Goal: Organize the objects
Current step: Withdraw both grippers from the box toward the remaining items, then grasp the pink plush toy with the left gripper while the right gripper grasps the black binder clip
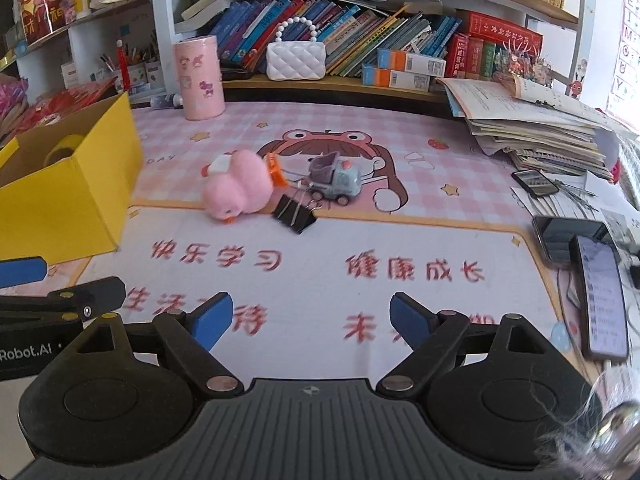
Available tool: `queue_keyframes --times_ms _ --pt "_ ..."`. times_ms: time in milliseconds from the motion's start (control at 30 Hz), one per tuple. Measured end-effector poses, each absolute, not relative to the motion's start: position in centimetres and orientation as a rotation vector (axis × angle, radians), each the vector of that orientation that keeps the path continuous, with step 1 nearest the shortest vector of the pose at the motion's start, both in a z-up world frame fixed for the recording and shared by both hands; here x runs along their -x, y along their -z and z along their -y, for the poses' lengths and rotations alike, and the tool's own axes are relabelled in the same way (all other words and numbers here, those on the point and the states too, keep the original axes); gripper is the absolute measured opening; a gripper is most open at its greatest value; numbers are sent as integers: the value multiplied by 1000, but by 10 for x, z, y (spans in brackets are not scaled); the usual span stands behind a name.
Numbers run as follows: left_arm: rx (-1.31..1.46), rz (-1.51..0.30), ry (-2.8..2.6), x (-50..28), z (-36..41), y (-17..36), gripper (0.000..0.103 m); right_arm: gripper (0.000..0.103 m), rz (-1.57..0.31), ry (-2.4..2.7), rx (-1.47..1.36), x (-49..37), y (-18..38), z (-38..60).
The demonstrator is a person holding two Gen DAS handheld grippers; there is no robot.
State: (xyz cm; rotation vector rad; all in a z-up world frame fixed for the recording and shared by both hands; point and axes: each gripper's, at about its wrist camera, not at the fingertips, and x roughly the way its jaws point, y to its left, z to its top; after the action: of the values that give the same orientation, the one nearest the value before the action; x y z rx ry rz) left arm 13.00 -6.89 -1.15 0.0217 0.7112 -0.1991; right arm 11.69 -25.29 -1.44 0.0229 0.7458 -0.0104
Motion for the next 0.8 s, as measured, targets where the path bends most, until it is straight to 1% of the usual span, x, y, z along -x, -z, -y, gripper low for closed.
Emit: queue_keyframes --times_ms 133,167,233,300,400,500,633,700,800 --pt "-19 -705 194 -148 84 9 89 75 -748 -31 -17 -133 17 268" --pt "-19 -707 191 -155 87 9 89 71 -744 -46 -14 -137 18 271" --pt "-17 -707 184 -167 93 8 88 69 -733 -71 0 -143 19 275" --pt "-18 -702 178 -178 98 7 86 64 -719 -98 15 -151 21 279" --pt "-29 -693 175 -198 108 7 83 61 -711 -147 43 -167 25 282" --pt "-46 -684 180 -220 120 9 83 57 -706 -198 62 -185 31 283" --pt "-99 -712 196 -248 138 19 81 54 -717 -247 82 -210 41 282" --pt "-127 -735 194 -260 144 27 76 53 -720 -270 94 -220 46 280" --pt "-152 -771 185 -273 150 39 74 52 -729 -293 107 -233 54 278"
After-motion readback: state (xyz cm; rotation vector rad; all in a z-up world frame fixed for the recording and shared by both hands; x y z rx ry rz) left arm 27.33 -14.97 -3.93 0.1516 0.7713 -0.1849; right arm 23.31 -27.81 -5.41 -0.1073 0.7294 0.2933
